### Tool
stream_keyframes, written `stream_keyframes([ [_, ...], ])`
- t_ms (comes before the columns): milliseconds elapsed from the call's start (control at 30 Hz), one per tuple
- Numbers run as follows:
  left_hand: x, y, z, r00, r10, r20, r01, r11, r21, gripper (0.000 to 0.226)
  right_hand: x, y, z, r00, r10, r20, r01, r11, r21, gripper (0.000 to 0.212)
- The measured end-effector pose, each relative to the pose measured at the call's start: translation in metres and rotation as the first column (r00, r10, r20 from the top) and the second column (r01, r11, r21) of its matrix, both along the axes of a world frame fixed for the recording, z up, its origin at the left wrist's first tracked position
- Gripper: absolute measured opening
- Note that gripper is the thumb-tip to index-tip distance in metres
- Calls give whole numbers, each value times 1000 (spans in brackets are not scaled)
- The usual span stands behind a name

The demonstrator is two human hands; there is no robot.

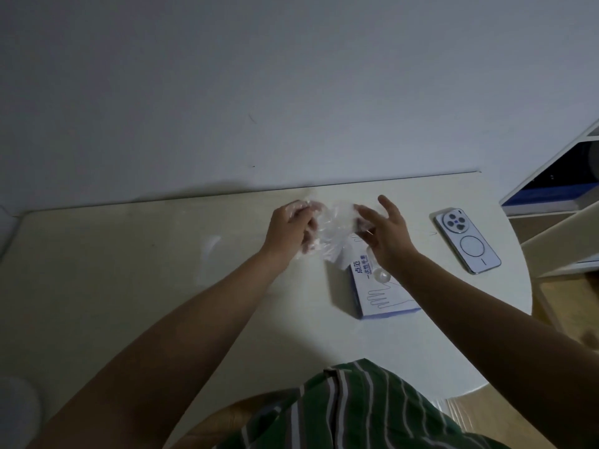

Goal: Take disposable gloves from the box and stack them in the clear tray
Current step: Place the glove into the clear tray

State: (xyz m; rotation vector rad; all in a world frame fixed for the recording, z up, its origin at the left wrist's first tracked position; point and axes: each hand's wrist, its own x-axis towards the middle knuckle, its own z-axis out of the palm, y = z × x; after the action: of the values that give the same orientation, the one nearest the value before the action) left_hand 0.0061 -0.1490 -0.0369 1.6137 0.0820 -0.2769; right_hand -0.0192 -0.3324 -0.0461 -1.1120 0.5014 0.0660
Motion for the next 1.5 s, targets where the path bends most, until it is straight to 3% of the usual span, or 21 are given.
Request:
stream_keyframes([
  [100,8,44,-2,993,-62,97,40,977,210,22,4,11,0,999,29,20,-27,995,-100,65],
  [233,17,104,-5,992,-86,88,46,921,387,21,4,33,0,994,113,-10,-110,949,-294,57],
  [333,21,140,-9,980,-192,60,129,827,548,25,7,51,2,991,134,-10,-117,820,-560,52],
  [433,23,162,-13,941,-331,76,195,710,676,27,13,72,13,973,195,128,-40,679,-733,45],
  [567,29,178,-21,905,-422,63,184,518,835,34,24,114,27,805,535,256,-82,529,-845,31],
  [600,30,180,-22,903,-428,46,177,466,867,35,26,125,27,748,628,213,-135,458,-879,29],
  [667,30,179,-22,896,-442,28,158,378,912,34,30,144,17,641,768,-1,-239,199,-950,26],
  [733,29,177,-22,893,-451,10,145,308,940,31,35,158,0,572,785,-236,-328,-44,-944,30],
  [833,27,172,-20,911,-412,-2,80,172,982,27,38,174,-18,530,728,-435,-447,-197,-873,44],
  [933,21,167,-20,836,-516,184,-184,52,982,35,39,188,-30,479,707,-520,-480,-286,-830,58],
  [1000,17,159,-24,715,-645,269,-247,126,961,29,40,196,-38,455,697,-554,-501,-314,-806,64],
  [1033,17,157,-28,705,-669,236,-173,161,972,25,40,200,-42,445,695,-565,-511,-321,-797,65],
  [1100,17,153,-36,797,-603,28,84,158,984,23,40,204,-49,424,684,-593,-530,-343,-775,66],
  [1200,21,164,-53,824,-466,-322,408,93,908,58,40,207,-58,431,631,-645,-546,-387,-743,67],
  [1267,23,171,-62,811,-438,-389,477,108,872,75,42,205,-61,441,573,-691,-569,-417,-709,75],
  [1367,23,174,-70,807,-445,-387,479,111,871,87,46,201,-60,367,551,-749,-648,-426,-631,92],
  [1433,24,175,-74,799,-449,-399,493,110,863,92,52,199,-59,336,569,-750,-746,-325,-581,91],
  [1500,26,175,-77,789,-448,-421,514,106,851,98,56,198,-55,390,578,-717,-810,-154,-565,72],
])
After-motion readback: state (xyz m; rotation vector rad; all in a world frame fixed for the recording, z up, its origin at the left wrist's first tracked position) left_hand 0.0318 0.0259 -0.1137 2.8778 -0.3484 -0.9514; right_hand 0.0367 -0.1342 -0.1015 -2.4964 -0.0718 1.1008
